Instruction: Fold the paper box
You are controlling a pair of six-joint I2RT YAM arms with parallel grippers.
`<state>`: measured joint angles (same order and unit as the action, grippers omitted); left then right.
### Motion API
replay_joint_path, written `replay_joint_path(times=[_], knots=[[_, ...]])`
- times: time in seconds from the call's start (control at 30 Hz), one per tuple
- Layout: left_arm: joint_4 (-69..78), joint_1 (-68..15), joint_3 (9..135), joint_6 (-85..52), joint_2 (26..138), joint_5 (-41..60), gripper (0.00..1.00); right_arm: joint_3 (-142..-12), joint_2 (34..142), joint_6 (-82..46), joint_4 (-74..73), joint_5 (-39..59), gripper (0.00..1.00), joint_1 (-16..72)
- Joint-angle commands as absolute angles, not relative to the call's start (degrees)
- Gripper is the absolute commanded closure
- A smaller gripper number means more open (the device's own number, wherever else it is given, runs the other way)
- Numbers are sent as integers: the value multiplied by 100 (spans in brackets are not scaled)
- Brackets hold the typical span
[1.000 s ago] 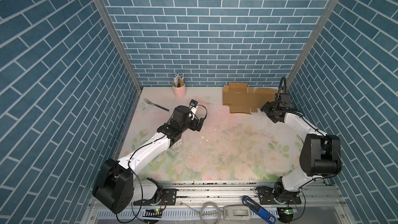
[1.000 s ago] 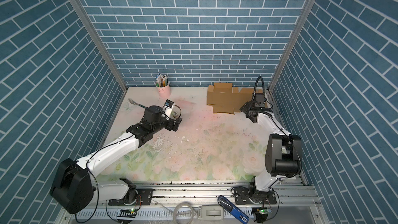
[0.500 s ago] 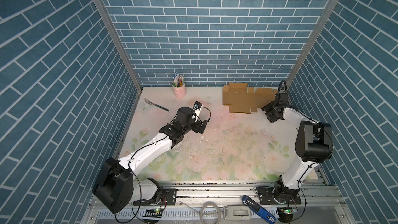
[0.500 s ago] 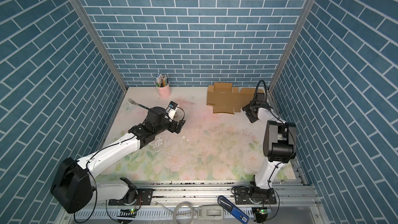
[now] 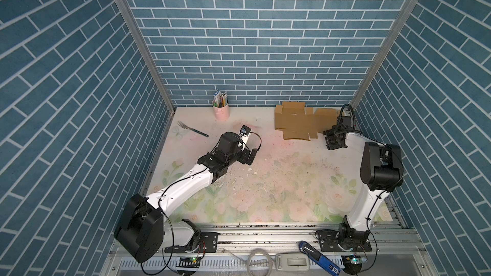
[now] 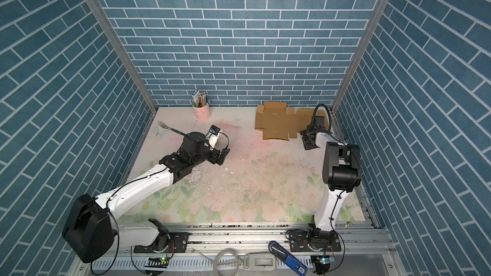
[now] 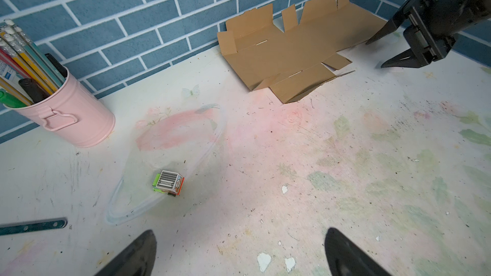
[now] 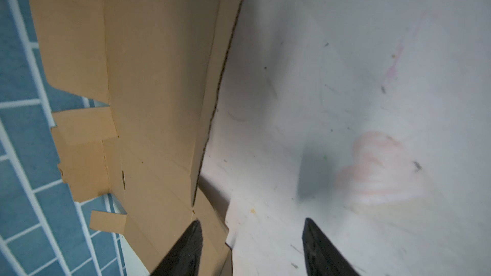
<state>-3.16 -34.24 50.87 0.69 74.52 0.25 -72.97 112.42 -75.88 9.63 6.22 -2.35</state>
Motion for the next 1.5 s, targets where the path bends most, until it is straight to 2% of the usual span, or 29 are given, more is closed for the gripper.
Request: replay_joint_path(times=[0.0, 0.17, 0.3, 0.47, 0.77, 0.93, 1.27, 1.47], knots=[[-332, -3463, 5211, 98, 7458, 0, 0, -7563, 11500, -8309, 733, 434, 40, -299], [-326, -3465, 5221, 98, 7450, 9, 0, -7623, 11735, -8839, 498, 466, 44, -360], [-332, -3467, 5221, 114, 7419, -9, 0, -7787, 11874, -8963, 553, 329, 51, -369], [-342, -3467, 5230, 109, 7390, 1, 1, -7819, 11954, -9094, 359, 341, 52, -430], [-352, -3467, 5255, 78, 7398, 78, 1, -7084, 11067, -8961, 72, 204, 52, -353], [-342, -3470, 5238, 62, 7352, 102, 0, -7314, 10986, -8633, 285, 305, 52, -361], [-369, -3472, 5247, 80, 7394, 177, 1, -8361, 11898, -8412, 773, 797, 51, -378], [-404, -3472, 5273, 88, 7427, 197, 1, -8507, 12173, -8535, 850, 988, 52, -378]])
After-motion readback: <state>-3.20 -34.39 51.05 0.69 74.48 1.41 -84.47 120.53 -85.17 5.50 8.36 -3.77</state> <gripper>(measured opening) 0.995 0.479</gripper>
